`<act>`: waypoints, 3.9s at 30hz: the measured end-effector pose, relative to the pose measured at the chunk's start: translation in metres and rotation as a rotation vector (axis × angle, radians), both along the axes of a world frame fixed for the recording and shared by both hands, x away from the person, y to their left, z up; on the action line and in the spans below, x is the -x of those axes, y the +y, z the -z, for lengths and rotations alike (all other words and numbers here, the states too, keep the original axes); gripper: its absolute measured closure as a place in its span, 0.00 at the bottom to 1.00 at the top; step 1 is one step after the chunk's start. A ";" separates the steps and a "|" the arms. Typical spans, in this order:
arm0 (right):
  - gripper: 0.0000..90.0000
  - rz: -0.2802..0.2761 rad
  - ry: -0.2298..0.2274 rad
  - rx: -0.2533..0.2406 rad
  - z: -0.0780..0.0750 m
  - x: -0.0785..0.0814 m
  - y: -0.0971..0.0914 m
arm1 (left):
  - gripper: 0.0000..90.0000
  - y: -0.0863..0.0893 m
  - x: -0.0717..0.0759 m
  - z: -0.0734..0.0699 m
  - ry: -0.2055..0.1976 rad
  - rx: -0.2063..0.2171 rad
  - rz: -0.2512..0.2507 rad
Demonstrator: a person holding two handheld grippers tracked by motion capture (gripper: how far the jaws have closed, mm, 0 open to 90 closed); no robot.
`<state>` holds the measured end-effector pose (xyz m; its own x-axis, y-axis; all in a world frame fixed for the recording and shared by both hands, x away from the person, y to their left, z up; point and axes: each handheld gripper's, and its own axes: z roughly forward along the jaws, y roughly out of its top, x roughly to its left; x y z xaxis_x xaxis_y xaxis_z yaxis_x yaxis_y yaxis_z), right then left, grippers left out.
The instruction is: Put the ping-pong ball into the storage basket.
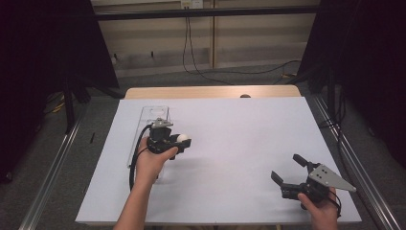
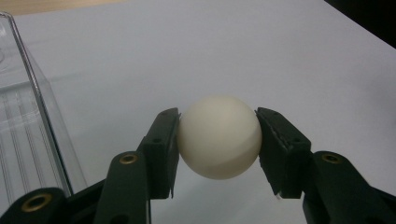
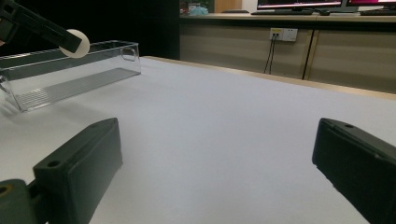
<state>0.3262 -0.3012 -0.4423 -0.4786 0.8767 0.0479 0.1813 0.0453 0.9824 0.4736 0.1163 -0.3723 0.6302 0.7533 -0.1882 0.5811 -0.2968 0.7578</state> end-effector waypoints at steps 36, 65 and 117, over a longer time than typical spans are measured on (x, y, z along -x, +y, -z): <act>0.01 0.004 -0.007 0.000 -0.001 0.000 -0.001 | 0.57 0.005 -0.001 -0.005 0.009 -0.003 0.000; 0.01 0.004 -0.006 0.001 0.000 0.000 -0.001 | 0.57 0.005 -0.002 -0.006 0.002 -0.005 -0.006; 0.01 0.007 0.001 -0.006 0.000 -0.001 -0.002 | 0.57 0.031 0.007 -0.009 -0.022 0.014 -0.049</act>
